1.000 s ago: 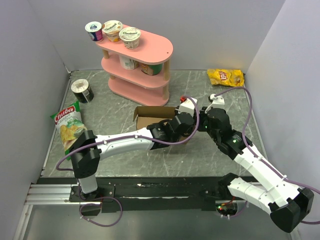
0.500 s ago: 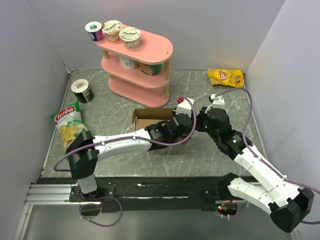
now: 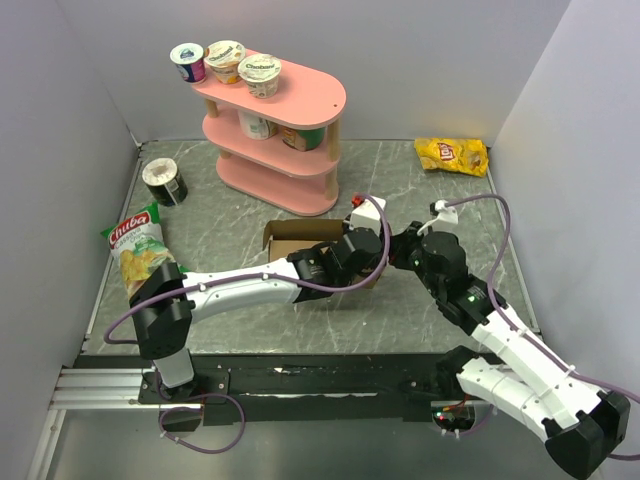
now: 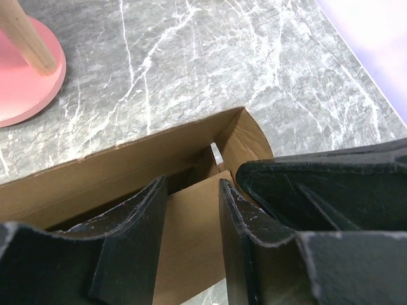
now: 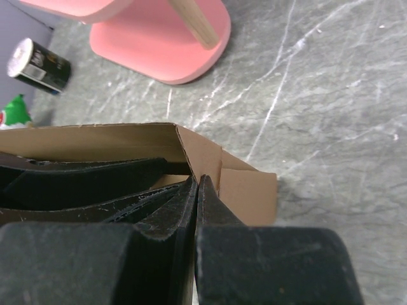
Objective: Fold the paper box
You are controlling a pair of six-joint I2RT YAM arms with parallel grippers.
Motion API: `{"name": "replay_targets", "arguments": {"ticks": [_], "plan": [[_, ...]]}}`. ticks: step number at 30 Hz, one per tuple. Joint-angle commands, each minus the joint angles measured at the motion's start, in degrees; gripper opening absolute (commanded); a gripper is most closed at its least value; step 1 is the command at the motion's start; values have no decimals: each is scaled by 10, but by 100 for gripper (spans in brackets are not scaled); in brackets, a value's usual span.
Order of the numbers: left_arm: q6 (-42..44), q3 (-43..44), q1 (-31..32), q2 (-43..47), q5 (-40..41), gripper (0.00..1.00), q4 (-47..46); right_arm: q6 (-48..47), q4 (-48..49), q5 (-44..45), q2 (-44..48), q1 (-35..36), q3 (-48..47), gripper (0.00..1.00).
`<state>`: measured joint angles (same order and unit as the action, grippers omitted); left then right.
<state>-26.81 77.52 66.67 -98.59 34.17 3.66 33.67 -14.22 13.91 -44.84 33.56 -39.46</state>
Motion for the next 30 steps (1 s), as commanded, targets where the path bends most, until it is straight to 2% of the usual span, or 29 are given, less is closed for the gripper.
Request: {"name": "replay_targets", "arguments": {"ticks": [1,18,27,30], "plan": [[4,-29,-19,-22,-18,42,99,25,-48,-38,0,12,42,0],[-2,-14,-39,-22,-42,43,100,-33,-96,94,-25,89,59,0],[4,-26,-44,-6,-56,44,87,-42,-114,100,-20,92,72,0],[24,-27,-44,3,-68,49,75,-35,-112,111,-22,96,69,0]]}}
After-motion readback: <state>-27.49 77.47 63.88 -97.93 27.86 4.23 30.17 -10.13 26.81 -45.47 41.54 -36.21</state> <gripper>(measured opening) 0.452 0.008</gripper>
